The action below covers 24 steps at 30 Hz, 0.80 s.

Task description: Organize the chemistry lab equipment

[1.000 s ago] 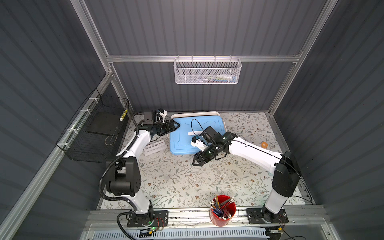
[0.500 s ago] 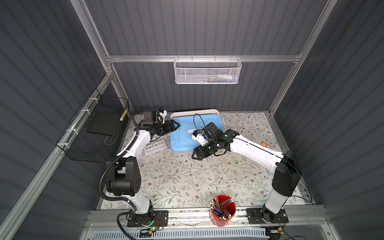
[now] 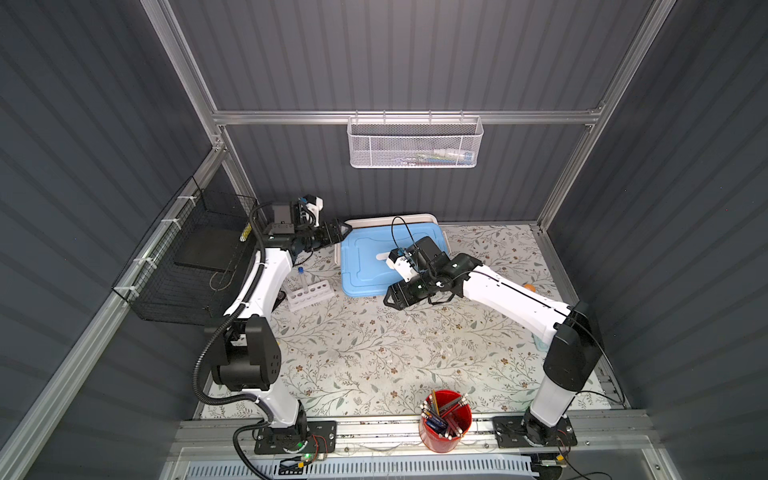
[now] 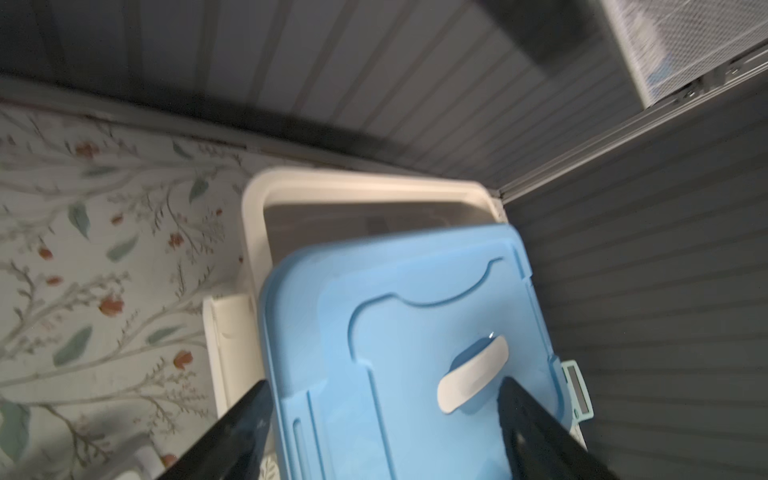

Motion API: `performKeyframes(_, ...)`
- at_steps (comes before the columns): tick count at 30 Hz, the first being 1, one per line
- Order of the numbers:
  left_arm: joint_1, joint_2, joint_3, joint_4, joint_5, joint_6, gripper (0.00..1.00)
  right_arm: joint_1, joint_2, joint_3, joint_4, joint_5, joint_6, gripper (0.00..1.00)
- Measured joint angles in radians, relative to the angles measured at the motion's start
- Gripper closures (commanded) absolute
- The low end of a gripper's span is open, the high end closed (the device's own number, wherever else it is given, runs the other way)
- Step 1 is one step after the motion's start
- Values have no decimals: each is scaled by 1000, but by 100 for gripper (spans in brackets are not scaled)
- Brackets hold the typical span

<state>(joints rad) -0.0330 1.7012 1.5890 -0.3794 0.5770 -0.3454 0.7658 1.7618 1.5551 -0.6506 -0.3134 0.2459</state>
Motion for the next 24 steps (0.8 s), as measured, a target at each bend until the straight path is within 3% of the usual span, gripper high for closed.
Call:
performKeyframes(6,33,91,178,38,5,-3,14,1,-57,-59,15,11,18,29)
performKeyframes(17,34,523,371,103,83,-66,16,31,-76,-95,31,31,51,29)
performKeyframes(24,34,634,536,76,126,-85,16,49,-10,-84,33,50,62,29)
